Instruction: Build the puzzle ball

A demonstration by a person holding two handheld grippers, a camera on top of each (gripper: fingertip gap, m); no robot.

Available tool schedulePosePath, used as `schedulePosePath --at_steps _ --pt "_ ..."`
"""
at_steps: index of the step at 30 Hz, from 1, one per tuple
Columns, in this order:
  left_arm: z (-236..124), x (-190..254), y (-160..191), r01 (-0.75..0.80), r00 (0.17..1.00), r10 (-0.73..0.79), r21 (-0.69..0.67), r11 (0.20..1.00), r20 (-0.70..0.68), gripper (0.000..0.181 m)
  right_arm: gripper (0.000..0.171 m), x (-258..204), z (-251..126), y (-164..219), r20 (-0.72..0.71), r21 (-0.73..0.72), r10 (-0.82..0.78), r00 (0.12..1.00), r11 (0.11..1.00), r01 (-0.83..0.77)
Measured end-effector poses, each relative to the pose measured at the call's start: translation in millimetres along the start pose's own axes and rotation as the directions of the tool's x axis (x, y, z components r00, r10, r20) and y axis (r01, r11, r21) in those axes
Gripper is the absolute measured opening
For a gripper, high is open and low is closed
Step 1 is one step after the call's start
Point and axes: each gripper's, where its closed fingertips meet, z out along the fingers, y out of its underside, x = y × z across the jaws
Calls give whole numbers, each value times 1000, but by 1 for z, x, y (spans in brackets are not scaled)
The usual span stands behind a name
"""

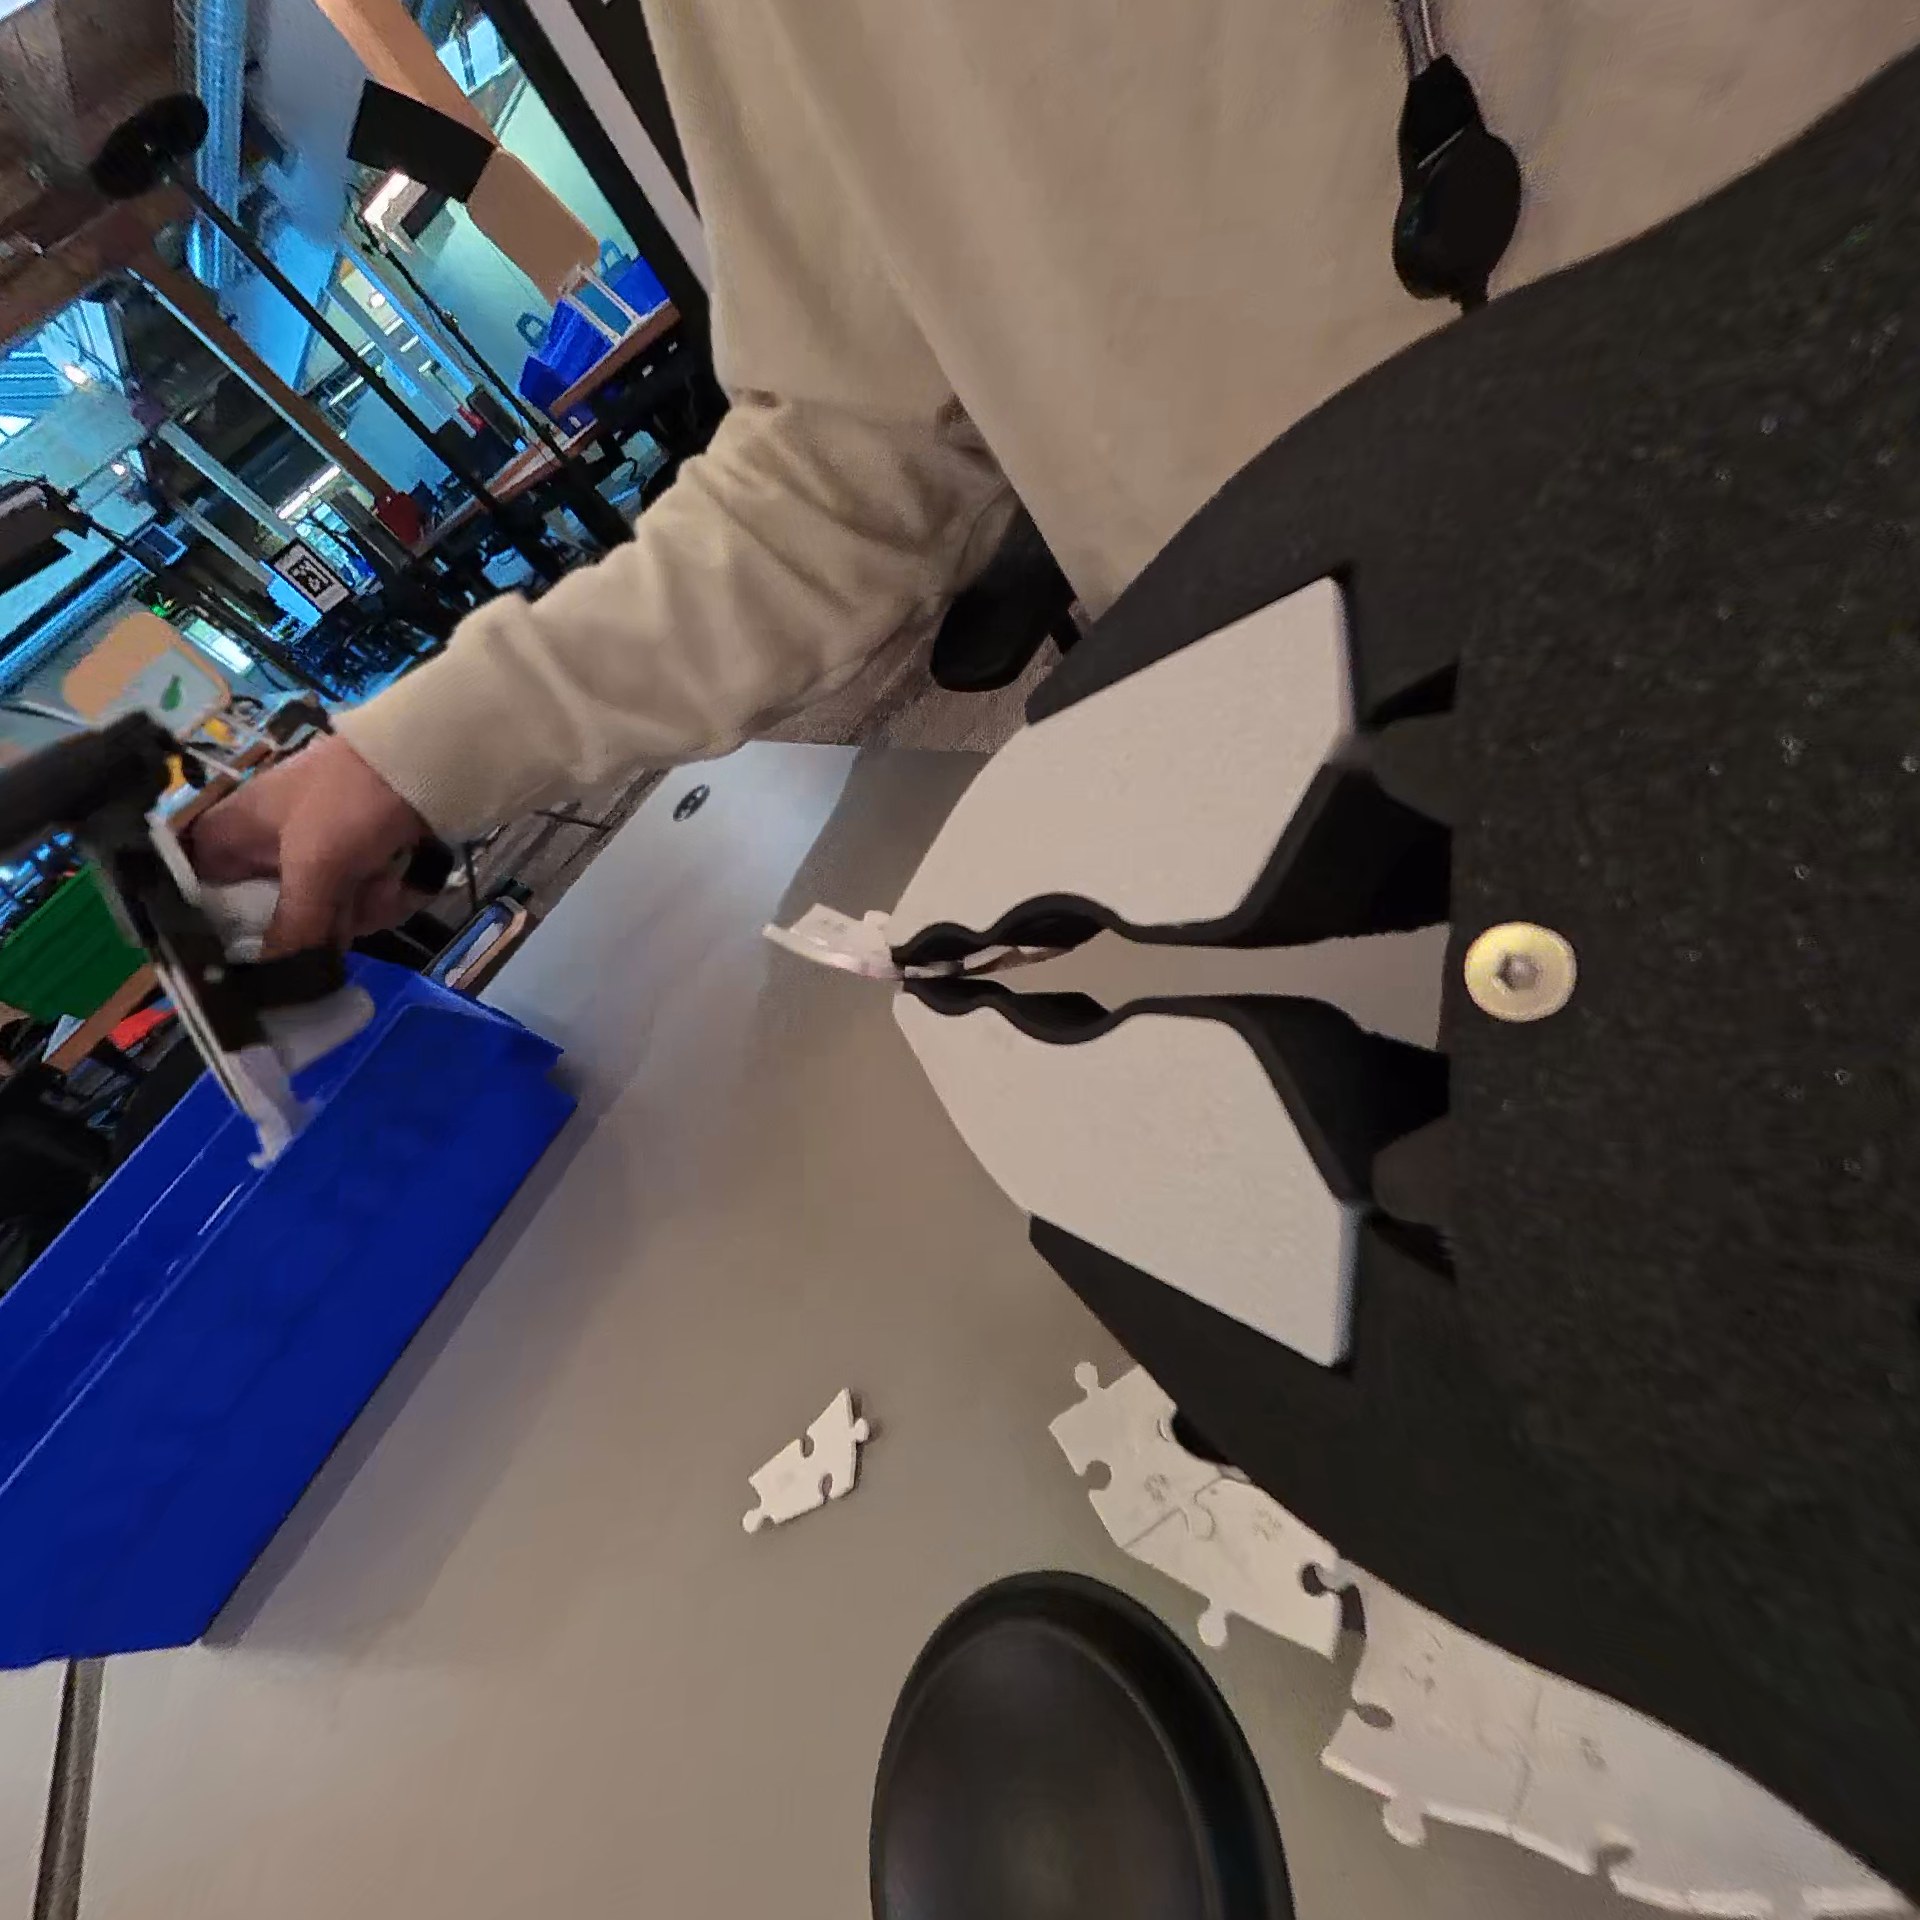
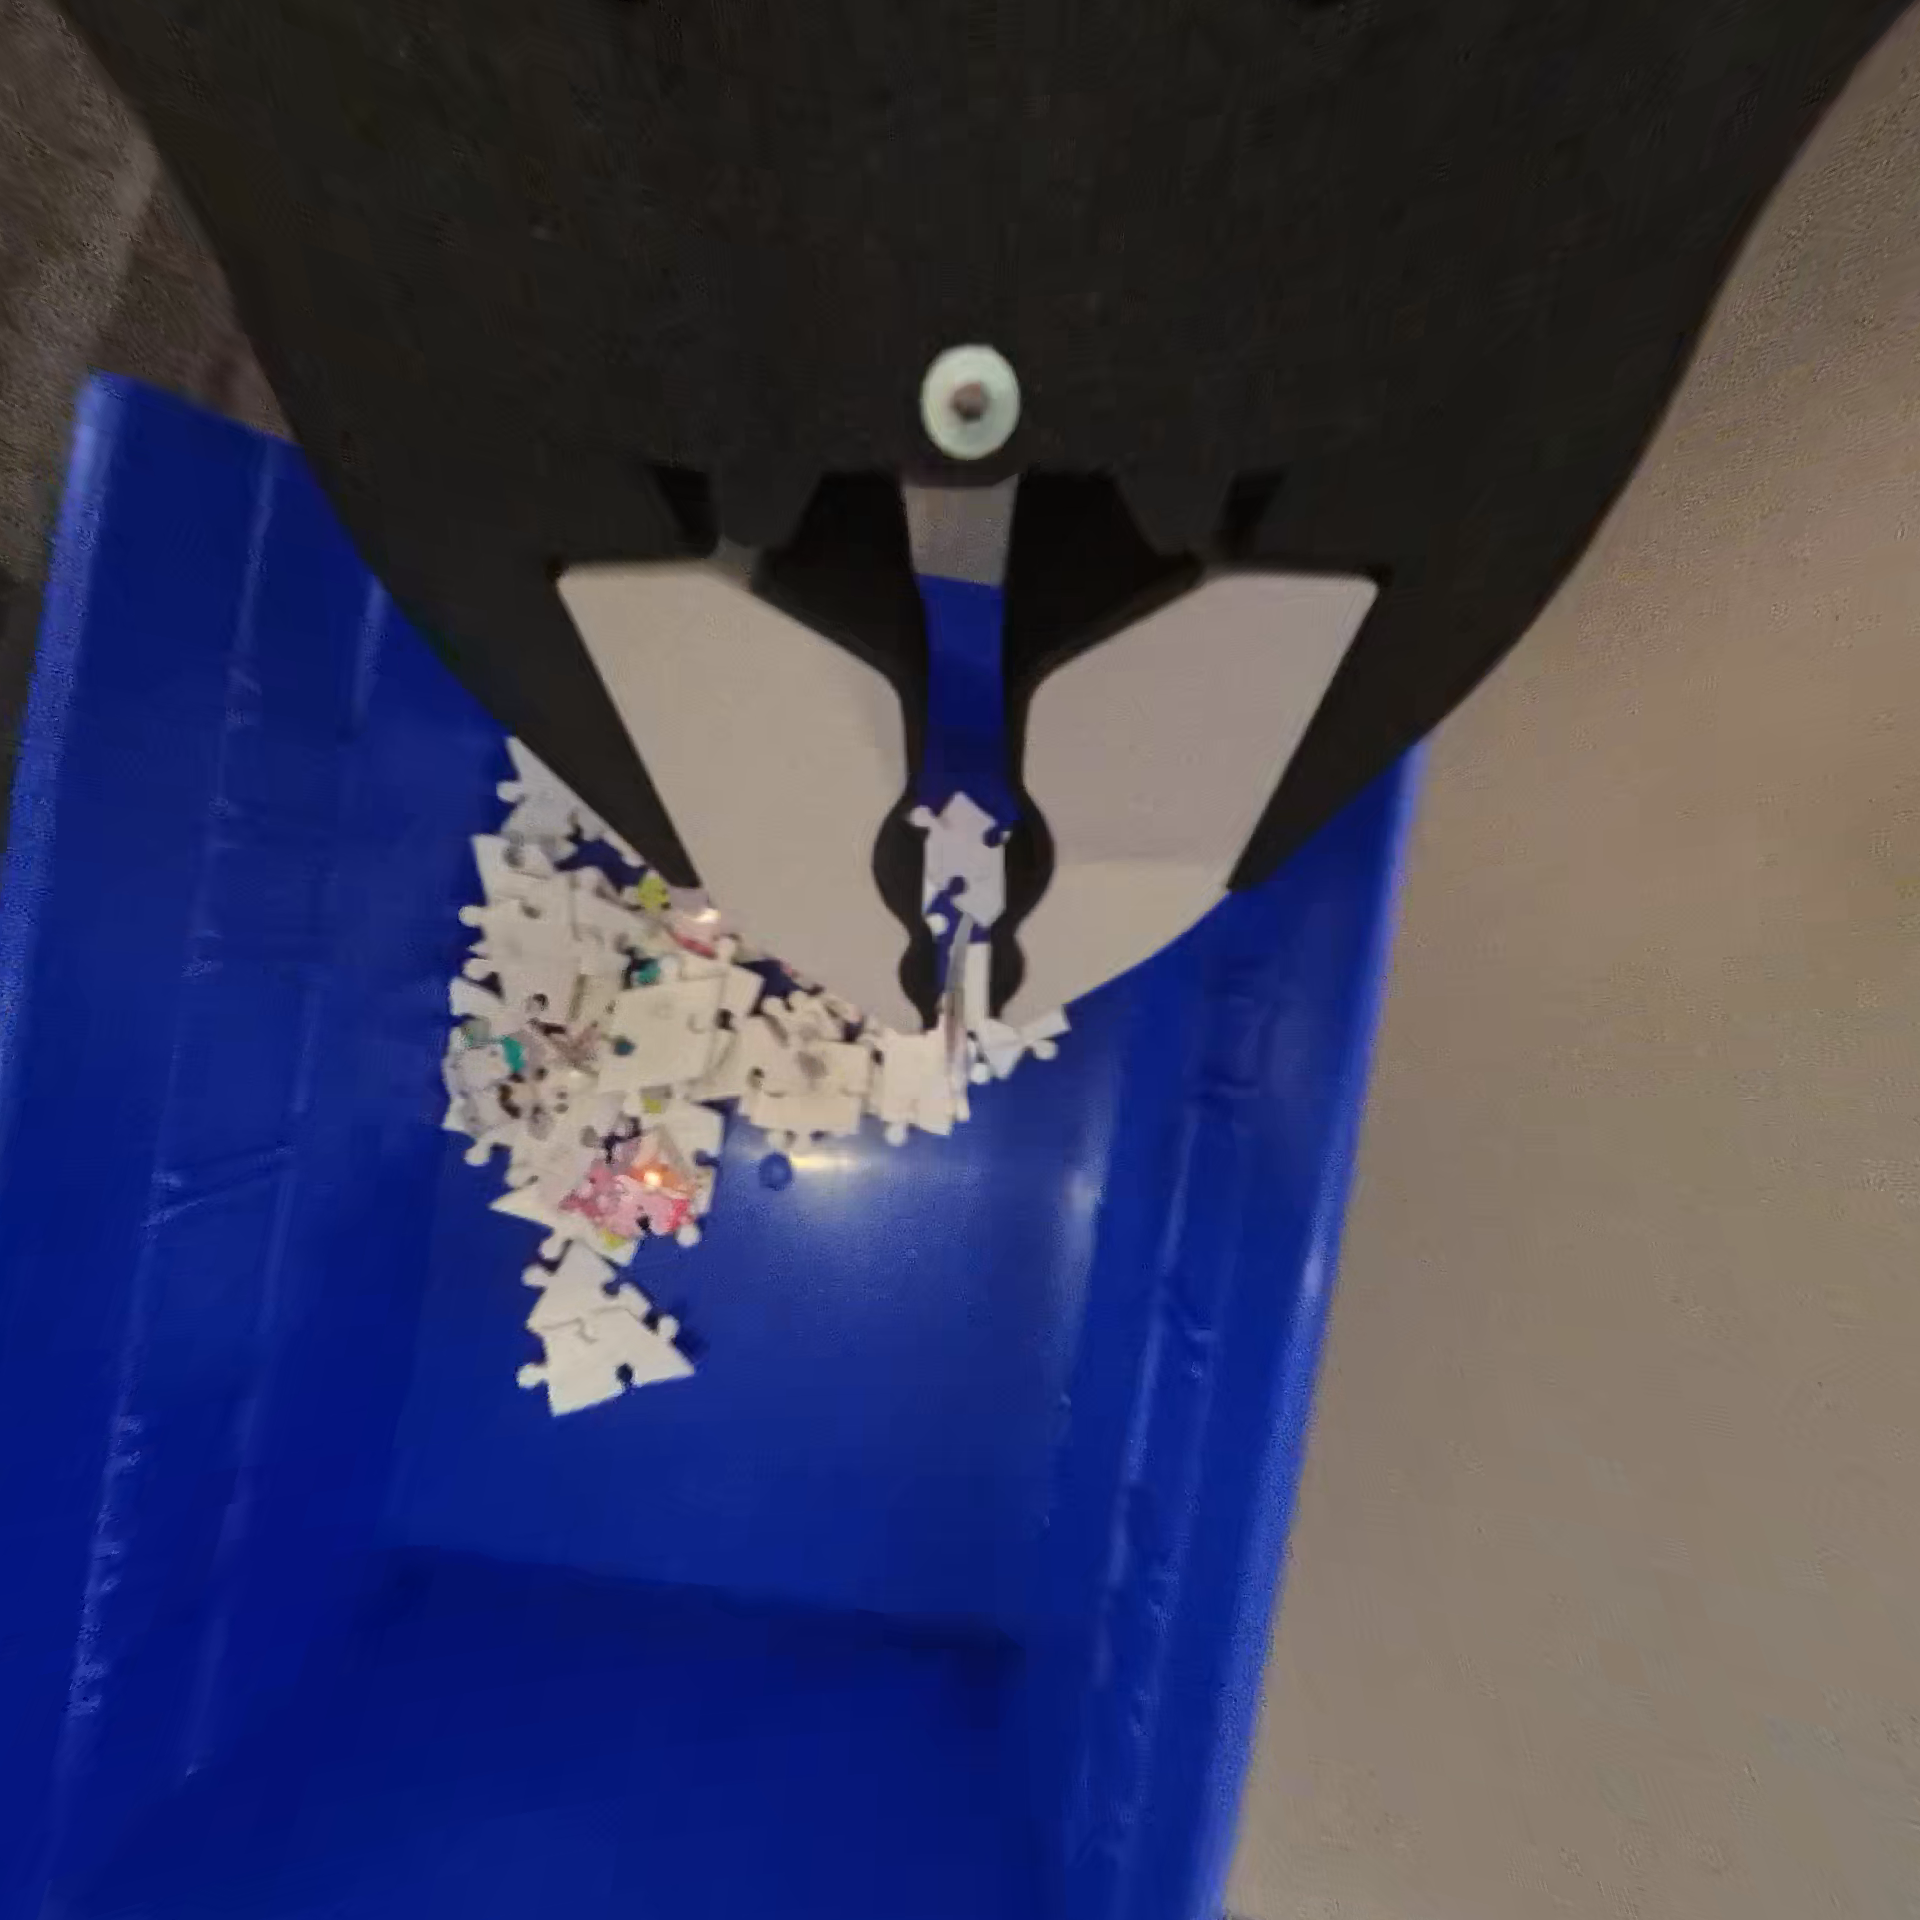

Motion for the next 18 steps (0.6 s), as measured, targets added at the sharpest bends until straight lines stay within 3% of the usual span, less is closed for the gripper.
schedulePosePath --at_steps 1,2,5,7,9,11,13,15,18 --pt "1 -1 0 5 1000 -5 -5 1000 -6 2 30 7 5 0 -22 -26 -2 1000 1000 1" --pt "2 -3 -1 9 1000 -9 -2 1000 -1 2 37 0 1 -5 -13 5 -8 1000 1000 8" --pt "2 -4 -1 3 1000 -3 -12 1000 -11 2 33 -84 -34 -30 182 223 -87 979 974 45" --pt "3 -3 1 -15 1000 14 -29 999 -12 2 33 -191 -63 -23 527 289 -207 824 956 55" --pt "4 0 2 -24 999 23 -32 999 -23 2 33 -289 -99 0 781 323 -303 546 944 62" --pt "4 1 2 -24 999 23 -31 999 -27 2 33 -343 -103 24 828 318 -341 445 940 127" --pt "4 1 1 -24 999 24 -24 999 -27 2 34 -367 -95 38 821 319 -374 431 927 196" --pt "4 3 1 -15 999 15 -19 1000 -38 2 30 -381 -94 39 858 295 -336 389 942 162" --pt "7 3 3 -7 999 6 -16 1000 -40 2 2 -386 -82 43 863 255 -316 394 946 199"
